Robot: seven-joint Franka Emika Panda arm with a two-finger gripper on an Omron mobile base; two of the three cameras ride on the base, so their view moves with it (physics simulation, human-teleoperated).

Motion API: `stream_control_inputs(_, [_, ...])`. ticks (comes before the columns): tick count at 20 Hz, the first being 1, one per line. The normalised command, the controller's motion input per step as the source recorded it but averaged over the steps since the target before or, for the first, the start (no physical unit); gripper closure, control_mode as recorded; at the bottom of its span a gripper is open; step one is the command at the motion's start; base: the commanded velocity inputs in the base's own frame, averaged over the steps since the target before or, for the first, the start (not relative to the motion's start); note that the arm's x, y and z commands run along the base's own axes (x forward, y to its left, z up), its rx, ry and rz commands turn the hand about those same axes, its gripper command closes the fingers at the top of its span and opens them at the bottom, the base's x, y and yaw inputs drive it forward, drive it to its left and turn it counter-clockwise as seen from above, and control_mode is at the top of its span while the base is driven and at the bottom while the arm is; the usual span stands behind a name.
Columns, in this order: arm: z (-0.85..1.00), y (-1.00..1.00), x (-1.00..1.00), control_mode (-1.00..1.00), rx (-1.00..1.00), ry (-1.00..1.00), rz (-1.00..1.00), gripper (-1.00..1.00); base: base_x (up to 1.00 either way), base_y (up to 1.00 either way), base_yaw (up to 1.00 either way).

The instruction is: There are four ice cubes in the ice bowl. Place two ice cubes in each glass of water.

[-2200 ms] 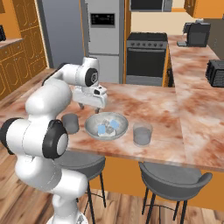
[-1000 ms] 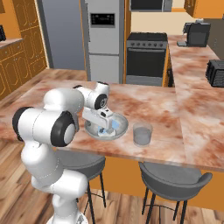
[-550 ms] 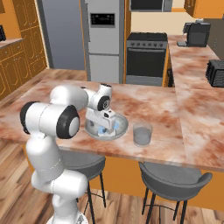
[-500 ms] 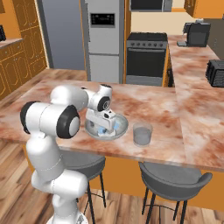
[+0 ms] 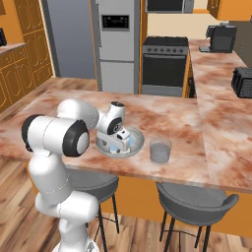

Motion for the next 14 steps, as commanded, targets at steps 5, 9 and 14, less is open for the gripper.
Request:
stream_control_inputs(5, [-0.12, 0.00, 0.41, -1.00, 0.00, 0.00, 0.00, -1.00, 0.00, 0.00, 0.00])
stream_control_inputs(9, [-0.17, 0.00, 0.45, -1.00, 0.00, 0.00, 0.00, -1.00, 0.00, 0.00, 0.00])
stream_control_inputs(14, [-0.20, -0.02, 0.38, -1.00, 0.00, 0.00, 0.00, -1.00, 0.00, 0.00, 0.00])
